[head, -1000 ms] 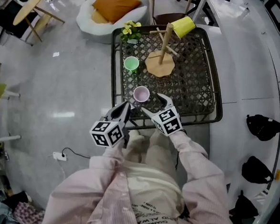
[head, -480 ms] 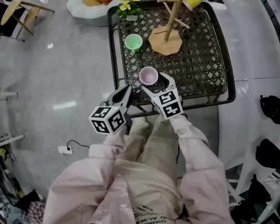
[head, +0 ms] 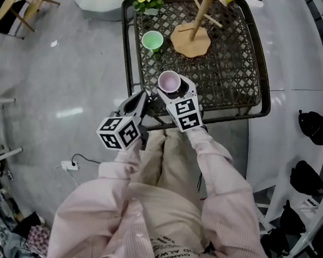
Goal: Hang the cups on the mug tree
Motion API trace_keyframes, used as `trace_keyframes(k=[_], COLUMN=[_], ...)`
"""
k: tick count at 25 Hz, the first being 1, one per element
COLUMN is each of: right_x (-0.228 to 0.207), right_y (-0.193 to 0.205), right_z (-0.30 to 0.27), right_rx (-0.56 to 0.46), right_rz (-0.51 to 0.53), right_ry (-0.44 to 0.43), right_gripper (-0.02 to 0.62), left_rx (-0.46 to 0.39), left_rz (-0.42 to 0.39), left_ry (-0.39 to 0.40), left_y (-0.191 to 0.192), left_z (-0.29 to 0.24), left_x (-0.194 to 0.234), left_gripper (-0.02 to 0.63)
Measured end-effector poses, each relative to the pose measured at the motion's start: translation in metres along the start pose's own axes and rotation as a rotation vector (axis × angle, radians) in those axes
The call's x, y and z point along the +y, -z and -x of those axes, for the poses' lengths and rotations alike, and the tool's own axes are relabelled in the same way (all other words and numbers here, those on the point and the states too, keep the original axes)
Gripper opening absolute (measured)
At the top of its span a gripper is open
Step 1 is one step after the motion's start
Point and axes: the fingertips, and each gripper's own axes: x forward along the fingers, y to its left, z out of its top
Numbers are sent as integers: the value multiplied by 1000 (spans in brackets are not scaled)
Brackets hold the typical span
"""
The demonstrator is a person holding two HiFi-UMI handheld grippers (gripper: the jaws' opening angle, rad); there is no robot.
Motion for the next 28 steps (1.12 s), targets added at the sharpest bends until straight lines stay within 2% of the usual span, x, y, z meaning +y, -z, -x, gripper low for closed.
trace_keyframes(k=[4, 10, 19, 28], right_x=[3, 0, -14, -41], right_y=[-6, -14, -25, -47], right_z=[0, 3, 20, 41], right_rx=[-11, -19, -12, -50], right_rz=[-5, 1, -35, -65], right_ry=[-23, -39, -31, 10], right_gripper=[305, 302, 302, 302], left_rx=[-14, -27, -49, -80], left_rz=[13, 18, 16, 5], left_ry=[-12, -28, -38, -25], left_y=[-1, -4, -14, -29], left_z=[-1, -5, -5, -6], left_x=[-4, -10, -25, -48], left_gripper=[-3, -3, -3, -3])
